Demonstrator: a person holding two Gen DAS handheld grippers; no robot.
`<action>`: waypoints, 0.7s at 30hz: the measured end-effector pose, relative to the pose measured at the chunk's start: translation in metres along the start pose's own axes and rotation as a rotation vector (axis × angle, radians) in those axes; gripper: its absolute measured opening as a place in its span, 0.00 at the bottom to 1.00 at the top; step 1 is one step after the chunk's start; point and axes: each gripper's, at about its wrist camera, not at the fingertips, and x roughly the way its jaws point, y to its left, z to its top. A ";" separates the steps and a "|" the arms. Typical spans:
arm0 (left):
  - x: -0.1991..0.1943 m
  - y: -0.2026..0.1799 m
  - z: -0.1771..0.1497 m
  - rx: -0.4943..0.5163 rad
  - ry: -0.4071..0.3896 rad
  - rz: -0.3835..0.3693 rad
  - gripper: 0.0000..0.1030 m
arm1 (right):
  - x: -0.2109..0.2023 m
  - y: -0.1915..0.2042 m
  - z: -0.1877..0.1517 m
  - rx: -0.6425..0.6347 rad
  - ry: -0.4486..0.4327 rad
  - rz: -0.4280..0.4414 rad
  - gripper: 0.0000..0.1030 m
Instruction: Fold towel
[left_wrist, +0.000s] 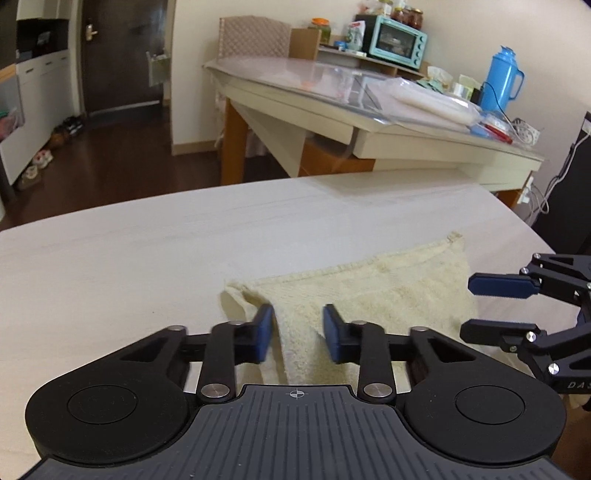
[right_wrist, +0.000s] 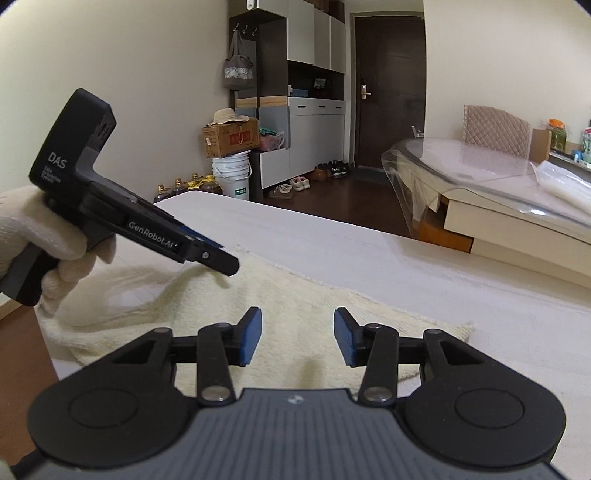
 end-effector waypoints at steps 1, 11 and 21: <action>-0.002 -0.002 0.000 0.011 -0.007 0.004 0.10 | -0.001 0.000 -0.001 -0.001 -0.001 0.000 0.46; -0.046 -0.055 0.000 0.178 -0.075 -0.217 0.07 | -0.029 0.014 -0.014 -0.181 -0.025 -0.004 0.60; -0.045 -0.131 -0.025 0.425 0.007 -0.407 0.07 | -0.070 0.047 -0.065 -0.596 -0.037 -0.110 0.60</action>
